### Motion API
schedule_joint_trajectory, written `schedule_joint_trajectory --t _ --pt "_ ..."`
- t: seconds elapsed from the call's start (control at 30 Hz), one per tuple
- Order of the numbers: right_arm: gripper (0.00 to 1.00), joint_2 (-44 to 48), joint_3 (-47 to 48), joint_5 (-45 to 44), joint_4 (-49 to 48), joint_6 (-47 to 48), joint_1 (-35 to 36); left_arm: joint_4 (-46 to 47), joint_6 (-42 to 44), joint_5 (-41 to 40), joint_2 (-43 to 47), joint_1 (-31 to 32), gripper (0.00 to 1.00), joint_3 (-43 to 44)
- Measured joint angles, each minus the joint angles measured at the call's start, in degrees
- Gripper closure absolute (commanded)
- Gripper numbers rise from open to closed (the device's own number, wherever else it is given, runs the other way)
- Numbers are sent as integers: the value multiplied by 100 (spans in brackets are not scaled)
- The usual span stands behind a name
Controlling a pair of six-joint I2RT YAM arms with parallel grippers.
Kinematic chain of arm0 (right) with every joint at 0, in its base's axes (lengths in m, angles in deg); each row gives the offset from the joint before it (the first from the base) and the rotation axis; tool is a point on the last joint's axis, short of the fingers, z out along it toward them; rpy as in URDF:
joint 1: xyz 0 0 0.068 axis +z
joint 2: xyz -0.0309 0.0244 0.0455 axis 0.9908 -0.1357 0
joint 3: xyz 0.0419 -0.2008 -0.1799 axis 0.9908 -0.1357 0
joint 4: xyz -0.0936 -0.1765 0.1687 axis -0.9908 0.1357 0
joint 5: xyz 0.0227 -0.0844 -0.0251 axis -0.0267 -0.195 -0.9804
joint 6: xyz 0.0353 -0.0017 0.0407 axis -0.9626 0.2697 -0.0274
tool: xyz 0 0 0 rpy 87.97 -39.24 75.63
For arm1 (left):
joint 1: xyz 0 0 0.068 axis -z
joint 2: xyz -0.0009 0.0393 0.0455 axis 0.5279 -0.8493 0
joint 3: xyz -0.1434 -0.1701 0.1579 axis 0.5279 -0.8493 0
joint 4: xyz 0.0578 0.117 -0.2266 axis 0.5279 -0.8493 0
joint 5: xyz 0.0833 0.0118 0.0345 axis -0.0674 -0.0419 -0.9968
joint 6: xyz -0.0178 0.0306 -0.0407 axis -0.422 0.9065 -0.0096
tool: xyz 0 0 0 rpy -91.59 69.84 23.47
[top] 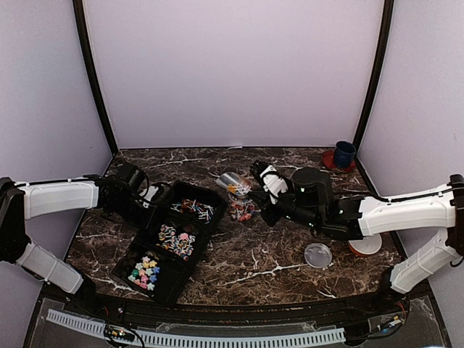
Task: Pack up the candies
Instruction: Place the fake candies in the packing bottle.
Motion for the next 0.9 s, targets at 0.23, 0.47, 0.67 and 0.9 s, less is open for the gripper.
schedule_joint_trajectory --t 0.23,0.47,0.67,0.9 --pt "100 448 11 -317 1475 -280 -2 0 -15 -9 0 0 100 0" --pt "100 509 472 -507 2736 -592 -4 0 -17 -7 35 0 100 0" --pt "100 444 970 -603 3429 -748 -17 0 -17 -7 44 0 100 0" --pt "100 85 1419 -752 3945 -855 -94 0 -20 -7 55 0 100 0"
